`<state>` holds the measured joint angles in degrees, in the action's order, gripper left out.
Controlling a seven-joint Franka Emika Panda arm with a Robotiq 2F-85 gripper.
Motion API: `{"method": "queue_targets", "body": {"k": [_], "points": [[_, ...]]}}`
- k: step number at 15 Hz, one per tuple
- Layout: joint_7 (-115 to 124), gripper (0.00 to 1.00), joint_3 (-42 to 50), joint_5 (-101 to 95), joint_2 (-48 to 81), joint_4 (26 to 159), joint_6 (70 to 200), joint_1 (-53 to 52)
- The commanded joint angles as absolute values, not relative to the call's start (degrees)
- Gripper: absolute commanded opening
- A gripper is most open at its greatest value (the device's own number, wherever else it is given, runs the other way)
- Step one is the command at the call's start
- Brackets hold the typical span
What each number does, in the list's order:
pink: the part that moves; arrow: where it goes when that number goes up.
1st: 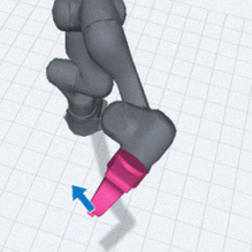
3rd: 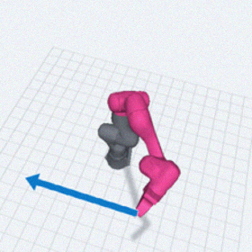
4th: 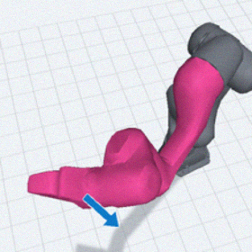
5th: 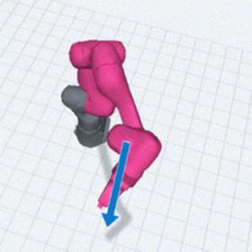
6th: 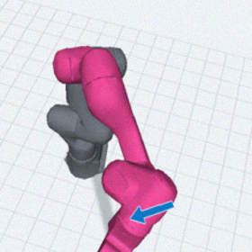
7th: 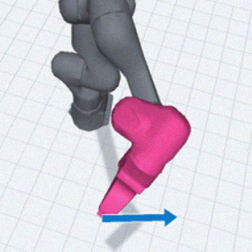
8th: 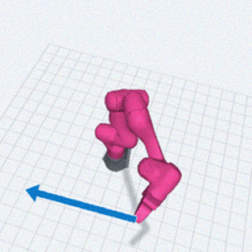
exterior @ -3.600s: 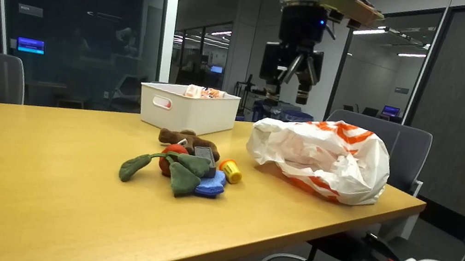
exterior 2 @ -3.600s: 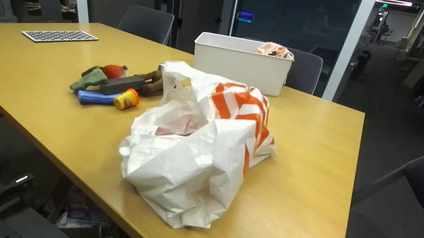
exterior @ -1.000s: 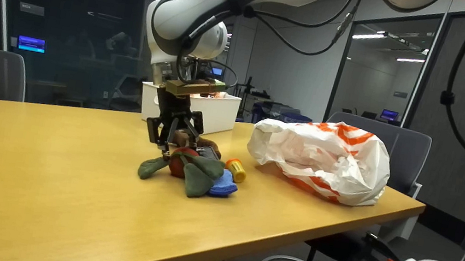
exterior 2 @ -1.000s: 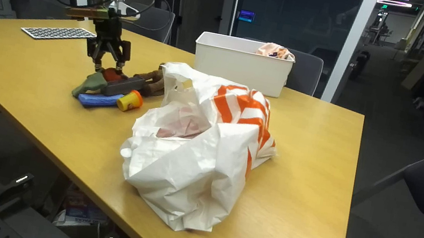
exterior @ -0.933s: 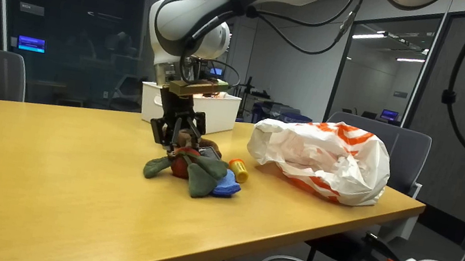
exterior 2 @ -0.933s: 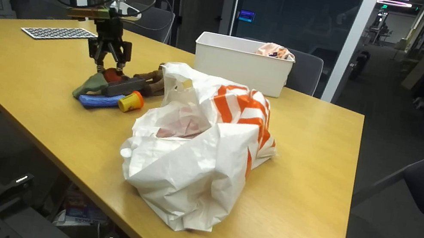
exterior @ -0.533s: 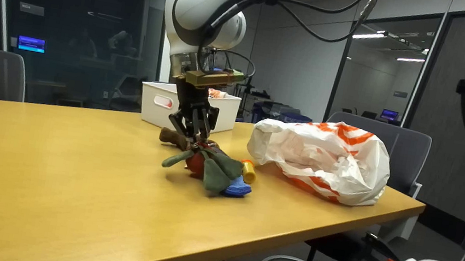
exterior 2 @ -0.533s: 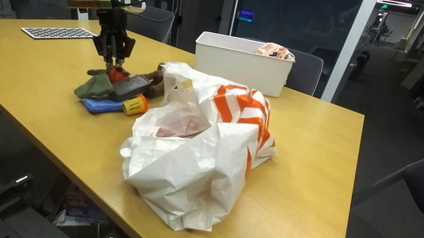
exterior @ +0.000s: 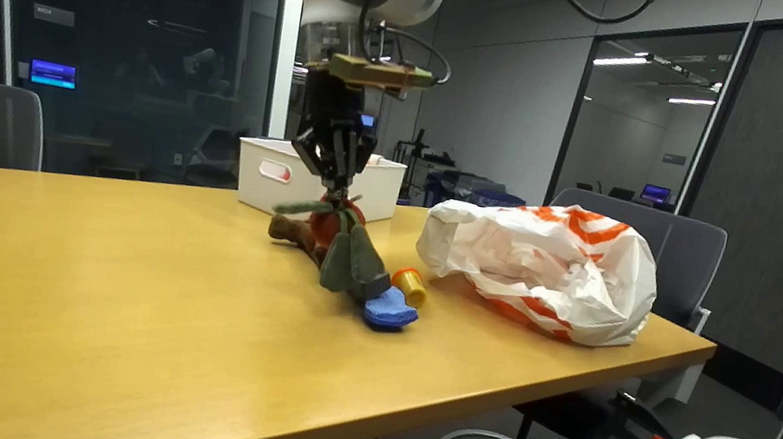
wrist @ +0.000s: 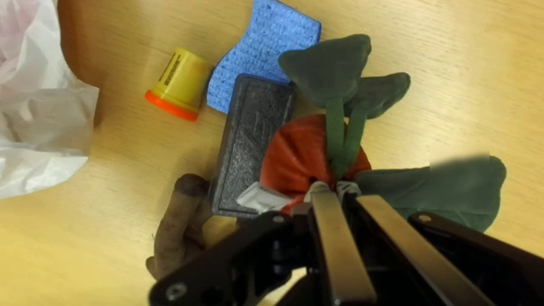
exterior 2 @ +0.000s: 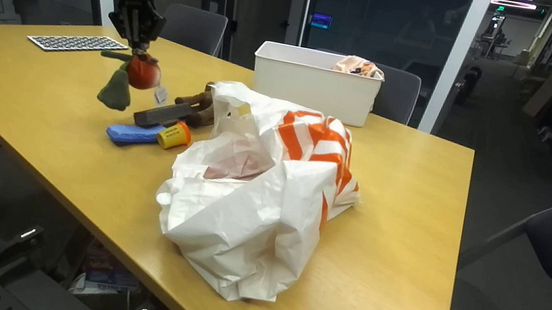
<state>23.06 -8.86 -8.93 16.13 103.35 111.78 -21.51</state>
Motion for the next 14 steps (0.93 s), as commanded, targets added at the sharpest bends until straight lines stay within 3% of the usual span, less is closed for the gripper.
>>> {"method": "queue_targets", "body": {"k": [1,7,11,14], "points": [[27.76,0.04,-9.56,-10.12,3.18,110.99,110.99,-20.65],[40.93,0.03,-12.39,-15.79,-10.52,120.34,93.44,-17.83],[44.30,0.04,-14.75,-19.08,-10.61,123.67,82.99,-15.30],[45.15,0.04,-14.69,-21.79,-7.20,126.44,83.87,-13.79]]}}
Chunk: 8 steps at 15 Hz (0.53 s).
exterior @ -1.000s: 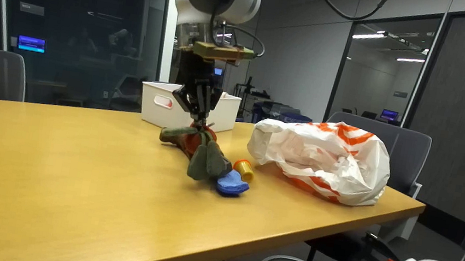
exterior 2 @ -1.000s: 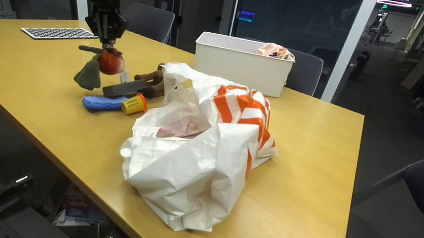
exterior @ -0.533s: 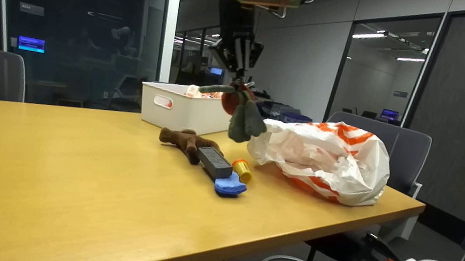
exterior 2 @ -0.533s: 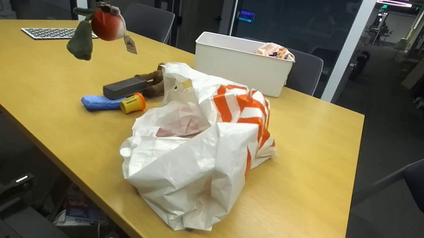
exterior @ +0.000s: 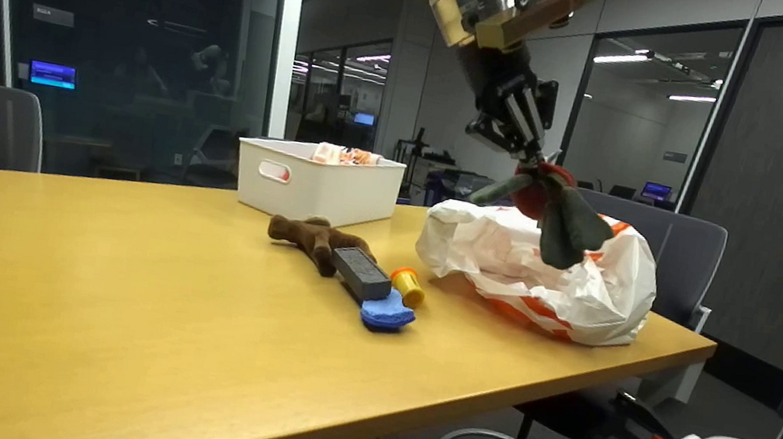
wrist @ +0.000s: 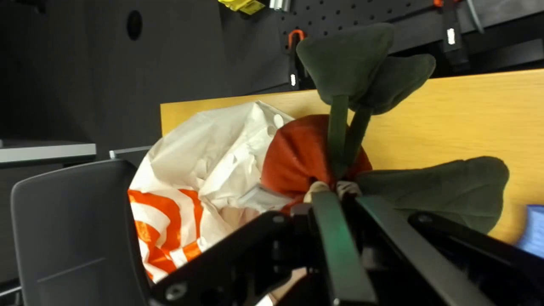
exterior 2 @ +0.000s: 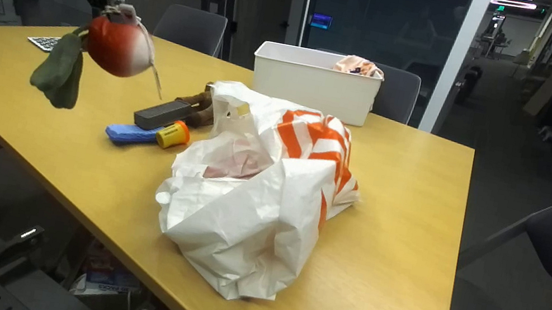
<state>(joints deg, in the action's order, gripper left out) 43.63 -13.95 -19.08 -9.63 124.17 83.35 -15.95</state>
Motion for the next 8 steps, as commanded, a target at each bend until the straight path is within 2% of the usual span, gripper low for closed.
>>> {"method": "queue_targets", "body": {"k": [1,8], "points": [[46.16,0.04,-14.37,-23.02,-5.81,127.28,85.30,-13.20],[52.96,0.04,-11.04,-37.60,4.55,127.65,90.19,-10.89]]}}
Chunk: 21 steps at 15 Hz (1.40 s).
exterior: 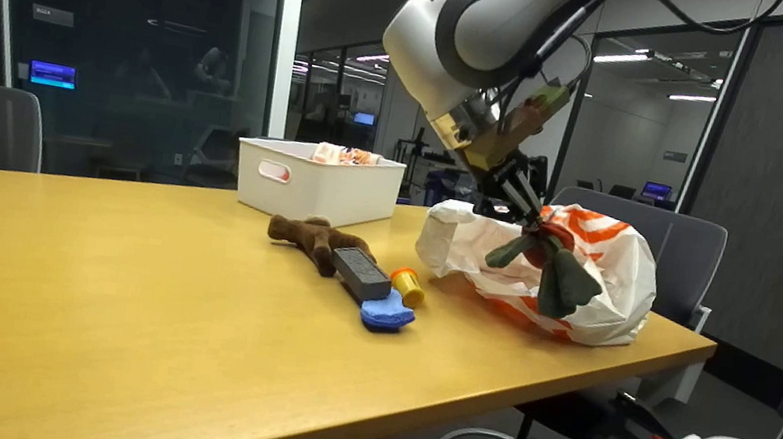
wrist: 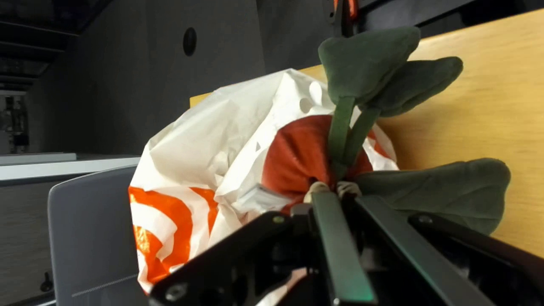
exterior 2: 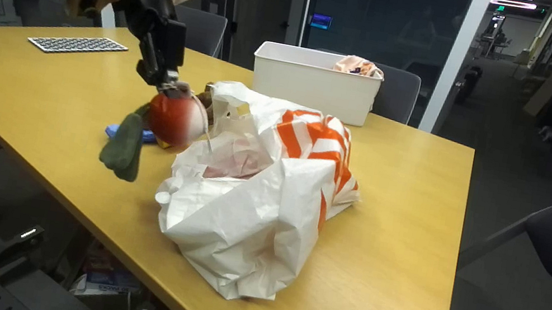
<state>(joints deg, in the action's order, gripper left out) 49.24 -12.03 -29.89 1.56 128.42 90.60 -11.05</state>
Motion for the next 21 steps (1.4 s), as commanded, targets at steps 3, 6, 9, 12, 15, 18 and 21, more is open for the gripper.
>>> {"method": "queue_targets", "body": {"k": [3,6,9,12,15,18,21], "points": [[55.69,0.04,-10.19,-45.25,6.84,127.92,89.06,-11.55],[57.36,0.04,-9.94,-45.31,10.31,127.24,95.82,-11.19],[60.54,0.04,-9.67,-44.38,13.30,126.02,104.93,-11.49],[65.55,0.05,-8.21,-51.80,16.72,124.04,101.92,-13.10],[69.06,0.05,-6.89,-57.77,19.03,122.40,95.11,-13.60],[71.00,0.05,-5.89,-59.54,21.24,121.07,90.20,-12.47],[72.23,0.03,-5.03,-57.97,22.81,121.69,92.67,-10.38]]}}
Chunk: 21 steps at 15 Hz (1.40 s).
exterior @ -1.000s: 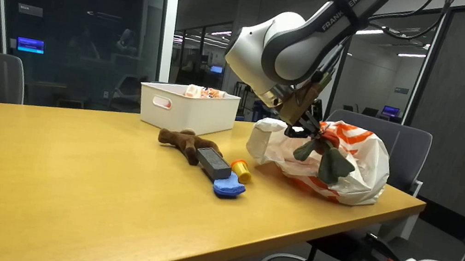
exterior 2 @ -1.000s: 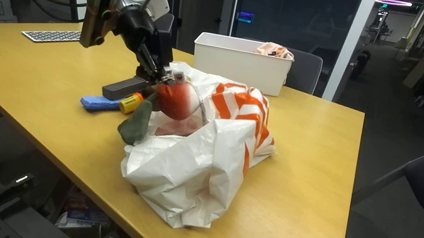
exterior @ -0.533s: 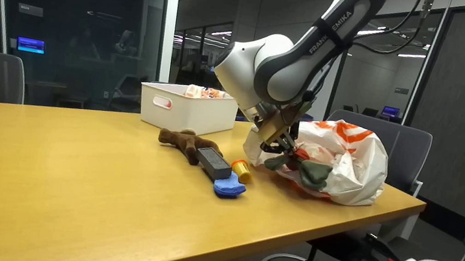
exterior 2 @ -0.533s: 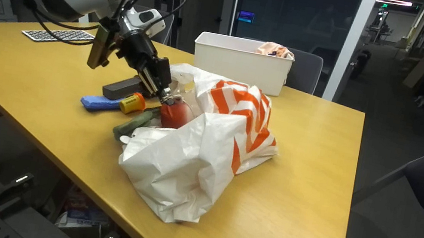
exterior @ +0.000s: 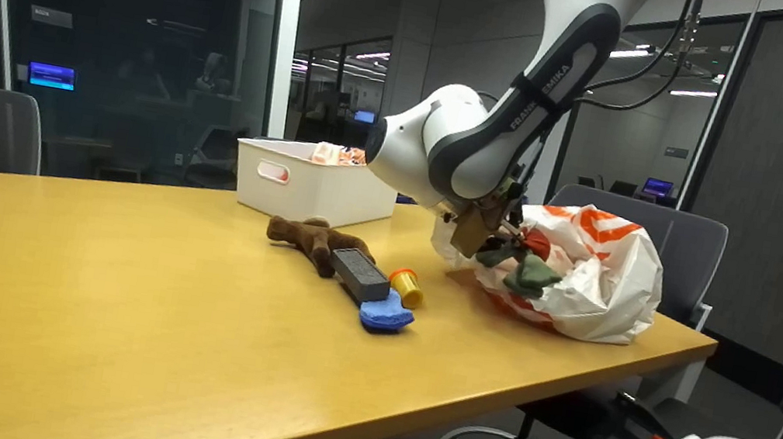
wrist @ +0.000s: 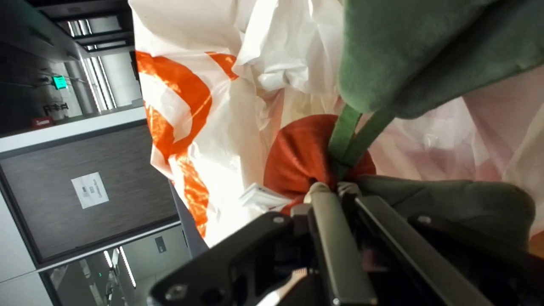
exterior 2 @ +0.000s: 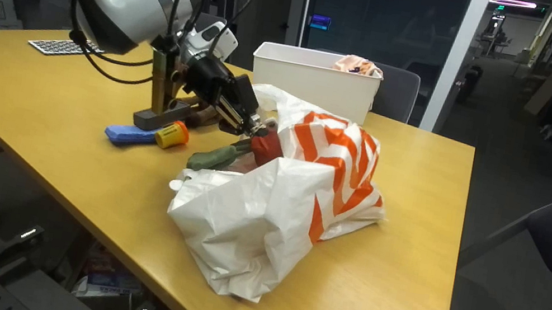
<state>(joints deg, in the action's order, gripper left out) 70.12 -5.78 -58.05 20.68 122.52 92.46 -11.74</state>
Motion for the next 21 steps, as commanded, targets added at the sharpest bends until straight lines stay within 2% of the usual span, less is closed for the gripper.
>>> {"method": "queue_targets", "body": {"k": [1,8,9,10,12,18,19,21], "points": [[72.86,0.02,-4.77,-57.35,23.34,121.98,93.95,-9.59],[81.07,0.02,-0.62,-59.54,28.94,123.90,87.53,-8.51],[82.14,0.22,-0.34,-59.47,29.63,123.85,87.07,-8.19],[83.24,0.34,-0.37,-58.76,29.82,123.67,87.24,-7.85],[84.73,0.46,-1.02,-58.16,28.88,123.52,88.69,-7.55],[85.91,0.93,-7.33,-59.76,17.78,124.35,89.46,-12.06],[83.77,0.99,-9.13,-57.00,15.38,124.27,91.40,-12.00],[82.19,1.00,-11.92,-53.40,10.90,123.49,92.63,-13.31]]}}
